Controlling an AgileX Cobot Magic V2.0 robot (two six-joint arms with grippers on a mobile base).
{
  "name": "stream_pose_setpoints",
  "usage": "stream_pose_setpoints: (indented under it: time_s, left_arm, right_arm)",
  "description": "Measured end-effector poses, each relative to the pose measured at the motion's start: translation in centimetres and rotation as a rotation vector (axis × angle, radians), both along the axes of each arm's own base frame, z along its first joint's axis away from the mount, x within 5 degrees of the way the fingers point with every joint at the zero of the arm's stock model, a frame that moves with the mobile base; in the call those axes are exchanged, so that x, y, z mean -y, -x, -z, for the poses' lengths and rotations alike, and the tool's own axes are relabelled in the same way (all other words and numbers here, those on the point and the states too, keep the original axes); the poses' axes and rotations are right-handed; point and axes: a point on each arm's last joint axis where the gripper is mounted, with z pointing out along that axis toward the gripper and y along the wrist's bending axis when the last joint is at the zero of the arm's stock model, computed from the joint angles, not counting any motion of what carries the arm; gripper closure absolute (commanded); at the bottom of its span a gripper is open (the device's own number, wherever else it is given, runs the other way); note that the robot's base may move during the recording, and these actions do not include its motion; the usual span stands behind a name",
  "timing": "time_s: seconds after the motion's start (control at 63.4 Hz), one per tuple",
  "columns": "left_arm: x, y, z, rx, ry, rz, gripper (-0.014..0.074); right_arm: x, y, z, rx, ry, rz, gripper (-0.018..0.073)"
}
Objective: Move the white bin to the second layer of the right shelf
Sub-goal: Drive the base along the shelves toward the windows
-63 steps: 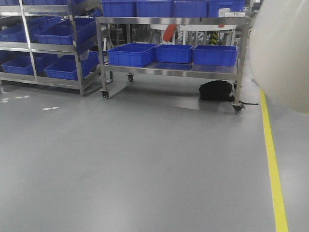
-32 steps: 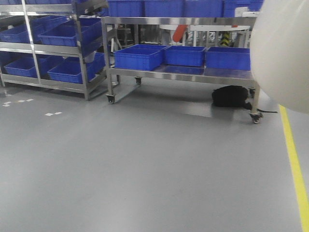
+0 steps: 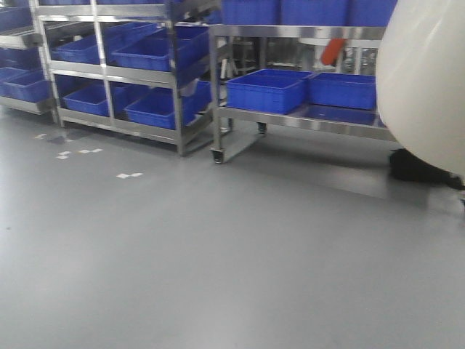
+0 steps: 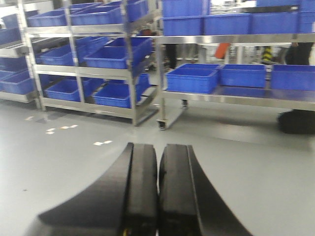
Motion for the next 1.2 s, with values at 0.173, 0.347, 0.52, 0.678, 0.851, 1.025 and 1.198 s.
stream_pose_setpoints:
  time_s: [0.173,0.347,0.52,0.678,0.851,1.025,1.198]
  left_arm:
    - [0.0,0.0,0.0,0.0,0.0,0.0,0.0512]
    - [0.0,0.0,0.0,0.0,0.0,0.0,0.0512]
    - [0.0,0.0,0.0,0.0,0.0,0.0,0.0512]
    - [0.0,0.0,0.0,0.0,0.0,0.0,0.0512]
    - [0.0,0.0,0.0,0.0,0.0,0.0,0.0512]
    - [0.0,0.0,0.0,0.0,0.0,0.0,0.0512]
    - [0.0,0.0,0.0,0.0,0.0,0.0,0.0512]
  right_arm:
    - [0.0,0.0,0.0,0.0,0.0,0.0,0.0504]
    - [0.0,0.0,0.0,0.0,0.0,0.0,0.0504]
    - [0.0,0.0,0.0,0.0,0.0,0.0,0.0504]
    - [0.0,0.0,0.0,0.0,0.0,0.0,0.0504]
    - [0.0,0.0,0.0,0.0,0.0,0.0,0.0504]
    - [0.0,0.0,0.0,0.0,0.0,0.0,0.0504]
    - [0.0,0.0,0.0,0.0,0.0,0.0,0.0504]
